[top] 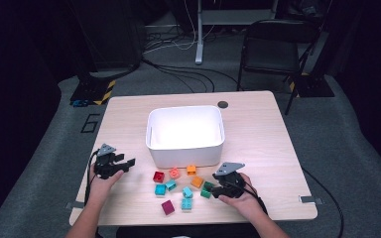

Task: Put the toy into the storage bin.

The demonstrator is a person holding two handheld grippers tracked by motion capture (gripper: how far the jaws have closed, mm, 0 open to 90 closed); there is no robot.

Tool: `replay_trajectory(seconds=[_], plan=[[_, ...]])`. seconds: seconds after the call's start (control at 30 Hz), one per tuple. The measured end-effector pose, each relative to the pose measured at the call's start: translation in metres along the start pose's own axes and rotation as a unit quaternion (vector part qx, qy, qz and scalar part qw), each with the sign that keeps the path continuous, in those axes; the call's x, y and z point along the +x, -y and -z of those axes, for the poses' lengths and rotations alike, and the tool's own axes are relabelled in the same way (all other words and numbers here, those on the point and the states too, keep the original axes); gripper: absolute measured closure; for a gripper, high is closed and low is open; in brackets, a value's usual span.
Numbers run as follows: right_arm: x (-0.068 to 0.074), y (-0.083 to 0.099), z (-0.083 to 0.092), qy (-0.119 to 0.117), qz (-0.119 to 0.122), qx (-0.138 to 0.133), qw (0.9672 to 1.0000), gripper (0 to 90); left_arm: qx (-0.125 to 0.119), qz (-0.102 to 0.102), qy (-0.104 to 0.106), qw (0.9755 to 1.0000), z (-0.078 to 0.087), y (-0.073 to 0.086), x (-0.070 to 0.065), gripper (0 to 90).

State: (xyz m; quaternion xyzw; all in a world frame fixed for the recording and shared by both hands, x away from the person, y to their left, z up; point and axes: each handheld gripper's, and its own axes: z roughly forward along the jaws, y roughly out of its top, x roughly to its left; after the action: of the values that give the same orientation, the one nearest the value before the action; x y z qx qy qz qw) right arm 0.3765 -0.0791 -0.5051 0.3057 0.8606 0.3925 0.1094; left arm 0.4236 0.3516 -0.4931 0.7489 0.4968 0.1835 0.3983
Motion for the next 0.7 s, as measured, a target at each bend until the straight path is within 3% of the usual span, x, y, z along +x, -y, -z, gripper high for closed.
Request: replay_trajectory(seconds=[0.3, 0.47, 0.6, 0.7], plan=[[-0.017, 0.006, 0.009, 0.029, -0.022, 0.002, 0.9993, 44.1, -0.002, 0.002, -0.001, 1.0000, 0.001, 0.000, 0.001, 40.5], [-0.031, 0.010, 0.017, 0.060, -0.042, 0.003, 0.9973, 44.7, -0.004, 0.004, -0.001, 1.0000, 0.002, 0.000, 0.002, 40.5], [-0.038, 0.012, 0.020, 0.069, -0.064, -0.001, 0.9956, 45.1, -0.004, 0.004, -0.001, 1.0000, 0.002, 0.000, 0.002, 40.4], [-0.040, 0.012, 0.024, 0.062, -0.081, -0.010, 0.9948, 45.9, -0.003, 0.003, -0.002, 1.0000, 0.001, 0.000, 0.002, 40.4]])
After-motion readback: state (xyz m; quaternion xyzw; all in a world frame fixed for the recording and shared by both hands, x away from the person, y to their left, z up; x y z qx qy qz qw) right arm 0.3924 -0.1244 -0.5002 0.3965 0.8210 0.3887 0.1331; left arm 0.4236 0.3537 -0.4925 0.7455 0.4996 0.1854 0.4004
